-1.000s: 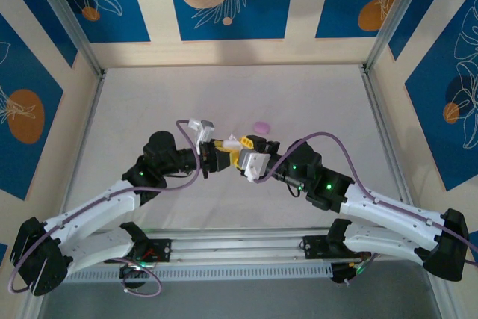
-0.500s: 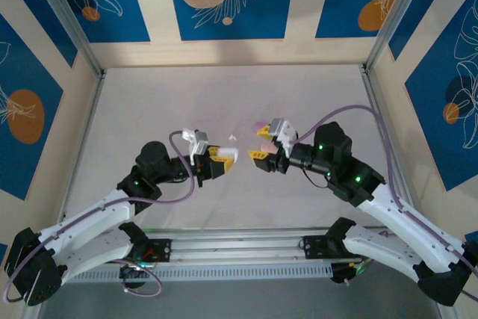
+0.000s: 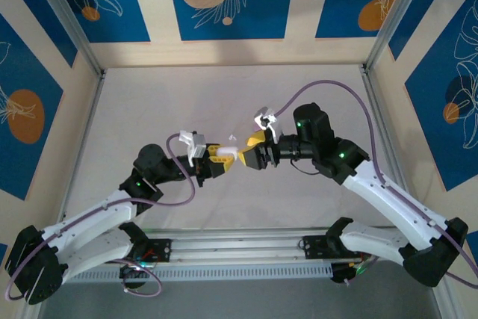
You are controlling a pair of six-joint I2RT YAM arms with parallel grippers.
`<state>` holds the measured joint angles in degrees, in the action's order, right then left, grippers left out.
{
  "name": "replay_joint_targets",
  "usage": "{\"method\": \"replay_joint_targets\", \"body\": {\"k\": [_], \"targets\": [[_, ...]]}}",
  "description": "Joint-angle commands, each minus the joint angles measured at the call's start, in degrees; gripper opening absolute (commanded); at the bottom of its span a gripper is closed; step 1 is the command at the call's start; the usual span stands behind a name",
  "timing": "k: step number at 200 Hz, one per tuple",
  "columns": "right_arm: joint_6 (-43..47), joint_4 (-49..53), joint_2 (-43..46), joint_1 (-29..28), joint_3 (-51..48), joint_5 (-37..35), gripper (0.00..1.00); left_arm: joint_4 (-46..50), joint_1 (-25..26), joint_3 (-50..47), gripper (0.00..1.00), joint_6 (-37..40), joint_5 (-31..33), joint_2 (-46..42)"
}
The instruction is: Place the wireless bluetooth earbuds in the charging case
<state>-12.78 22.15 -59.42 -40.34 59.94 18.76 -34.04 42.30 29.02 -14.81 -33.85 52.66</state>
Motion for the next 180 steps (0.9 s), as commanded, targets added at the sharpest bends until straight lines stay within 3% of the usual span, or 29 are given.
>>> {"method": "replay_joint_targets", "body": {"k": [1,60,98,180], "targets": [[-1.27,1.76,-0.75,-0.70,2.43,1.51,0.61,-3.32,0.36,-0.19,0.11,0.66,-1.75,-0.25],[-1.19,1.23,-3.02,-1.05,3.55,-1.58,0.61,-3.88,0.29,0.12,0.11,0.18,-2.78,-0.43],[-1.91,1.67,-3.56,-0.97,4.48,-7.43,0.61,-4.46,0.36,0.16,0.11,-0.22,-3.90,-0.50],[-3.93,1.40,-5.02,-0.62,6.50,-7.62,0.61,-3.14,0.32,0.19,0.12,0.11,-3.45,-1.04]]}}
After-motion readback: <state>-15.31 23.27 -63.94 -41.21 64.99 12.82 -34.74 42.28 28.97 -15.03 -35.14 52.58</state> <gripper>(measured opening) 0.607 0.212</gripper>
